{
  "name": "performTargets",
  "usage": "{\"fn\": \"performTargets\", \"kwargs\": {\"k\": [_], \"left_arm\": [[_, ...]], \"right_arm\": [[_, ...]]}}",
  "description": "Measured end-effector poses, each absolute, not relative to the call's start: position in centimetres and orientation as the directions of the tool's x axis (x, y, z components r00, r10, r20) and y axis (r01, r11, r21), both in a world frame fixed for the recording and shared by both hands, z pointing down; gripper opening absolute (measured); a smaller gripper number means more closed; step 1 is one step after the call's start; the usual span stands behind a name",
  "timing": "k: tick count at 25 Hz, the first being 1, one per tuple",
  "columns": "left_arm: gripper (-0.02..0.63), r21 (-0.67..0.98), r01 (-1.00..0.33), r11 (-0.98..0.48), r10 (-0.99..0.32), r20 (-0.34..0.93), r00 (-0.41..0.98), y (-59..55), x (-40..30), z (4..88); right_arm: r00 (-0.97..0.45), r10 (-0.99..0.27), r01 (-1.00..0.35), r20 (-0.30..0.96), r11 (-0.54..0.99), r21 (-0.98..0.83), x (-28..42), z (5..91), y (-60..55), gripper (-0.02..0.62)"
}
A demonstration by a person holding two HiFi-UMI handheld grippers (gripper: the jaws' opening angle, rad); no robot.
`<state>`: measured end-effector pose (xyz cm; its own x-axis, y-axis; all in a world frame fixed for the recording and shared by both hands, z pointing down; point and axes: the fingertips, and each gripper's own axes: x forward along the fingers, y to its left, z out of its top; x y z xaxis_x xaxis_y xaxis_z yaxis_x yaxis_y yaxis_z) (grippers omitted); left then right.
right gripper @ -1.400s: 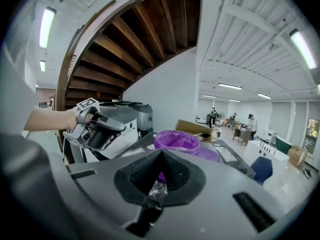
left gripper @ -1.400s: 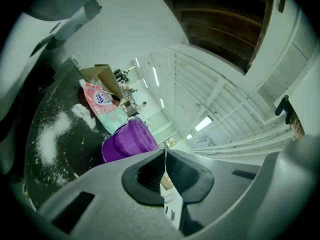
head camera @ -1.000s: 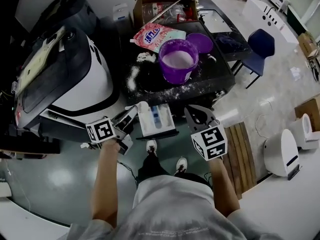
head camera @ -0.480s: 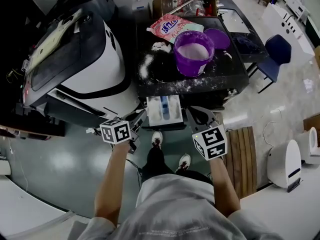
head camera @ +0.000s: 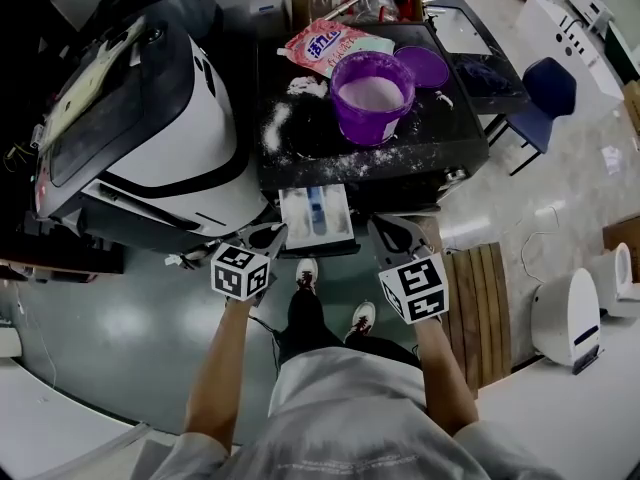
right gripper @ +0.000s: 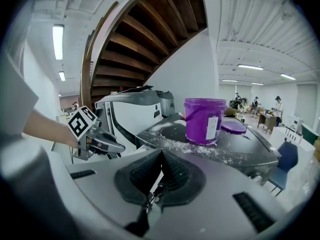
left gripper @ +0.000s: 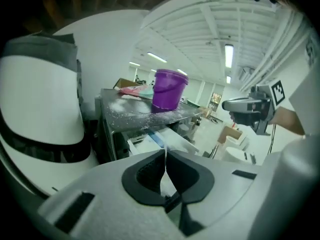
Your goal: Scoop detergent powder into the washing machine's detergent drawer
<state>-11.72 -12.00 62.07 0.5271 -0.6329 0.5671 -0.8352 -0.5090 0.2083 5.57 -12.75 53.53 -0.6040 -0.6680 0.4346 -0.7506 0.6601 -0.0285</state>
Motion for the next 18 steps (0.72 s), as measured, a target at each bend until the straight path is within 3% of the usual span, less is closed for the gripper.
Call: {"fn": "performTargets", "kwargs": {"k": [12,18], "left_arm": [[0.014,-0.214,-0.710,-0.670,-0.650,0.631,0.424,-12.4,-10.4,62.7],[0.014,-0.283,-0.662,-0.694,-0.654,0.633,0.415,-12.4,-9.8,62.9]], "right_arm": [[-0.595,-0.664,-0.752,0.452,0.659,-0.021,6.7,54.1,-12.1,0.006],[-0.587,-0.665,-0.754,0.462,0.656,-0.013,7.4,54.3,-12.0,0.006]]}}
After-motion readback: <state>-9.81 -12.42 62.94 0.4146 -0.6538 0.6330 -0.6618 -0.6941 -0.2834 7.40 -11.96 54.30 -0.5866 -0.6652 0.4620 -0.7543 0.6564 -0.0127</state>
